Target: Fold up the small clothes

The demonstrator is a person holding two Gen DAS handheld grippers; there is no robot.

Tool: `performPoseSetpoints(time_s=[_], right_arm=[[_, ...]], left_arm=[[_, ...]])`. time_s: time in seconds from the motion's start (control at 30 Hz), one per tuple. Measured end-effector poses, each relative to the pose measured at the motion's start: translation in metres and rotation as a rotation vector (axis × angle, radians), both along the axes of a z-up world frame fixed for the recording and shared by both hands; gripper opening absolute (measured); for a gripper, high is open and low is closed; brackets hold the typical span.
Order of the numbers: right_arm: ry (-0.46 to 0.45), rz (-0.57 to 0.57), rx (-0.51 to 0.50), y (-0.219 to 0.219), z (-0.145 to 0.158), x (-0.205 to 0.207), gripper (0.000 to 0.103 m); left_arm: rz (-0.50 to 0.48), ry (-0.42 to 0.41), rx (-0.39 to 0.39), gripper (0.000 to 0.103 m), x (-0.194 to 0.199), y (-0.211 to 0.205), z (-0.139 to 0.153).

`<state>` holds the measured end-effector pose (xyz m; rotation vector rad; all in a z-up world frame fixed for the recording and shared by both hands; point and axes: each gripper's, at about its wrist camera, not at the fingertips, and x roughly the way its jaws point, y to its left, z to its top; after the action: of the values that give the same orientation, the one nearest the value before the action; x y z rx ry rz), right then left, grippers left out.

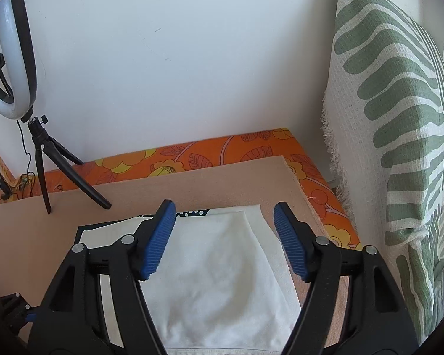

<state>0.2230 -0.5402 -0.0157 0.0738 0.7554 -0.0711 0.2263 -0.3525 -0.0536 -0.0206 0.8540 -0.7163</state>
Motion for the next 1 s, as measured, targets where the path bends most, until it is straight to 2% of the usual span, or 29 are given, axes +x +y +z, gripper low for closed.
performPoseSetpoints(time_s=[0.13, 0.23, 0.47, 1.0], right_arm=[[0.0, -0.006, -0.007, 0.007, 0.007, -0.009, 0.073], [-0.022, -0.012, -0.019, 0.015, 0.015, -0.021, 0.08], [-0.068, -0.021, -0.022, 0.033, 0.038, -0.05, 0.087], [-0.12, -0.022, -0.048, 0.102, 0.068, -0.139, 0.087]], left_arm=[[0.009, 0.0, 0.019, 0.07, -0.007, 0.007, 0.004], [0.009, -0.011, 0.036, 0.07, -0.013, 0.011, 0.007], [0.015, -0.049, 0.036, 0.071, -0.038, 0.026, 0.025], [0.039, -0.153, 0.037, 0.075, -0.125, 0.084, 0.067]])
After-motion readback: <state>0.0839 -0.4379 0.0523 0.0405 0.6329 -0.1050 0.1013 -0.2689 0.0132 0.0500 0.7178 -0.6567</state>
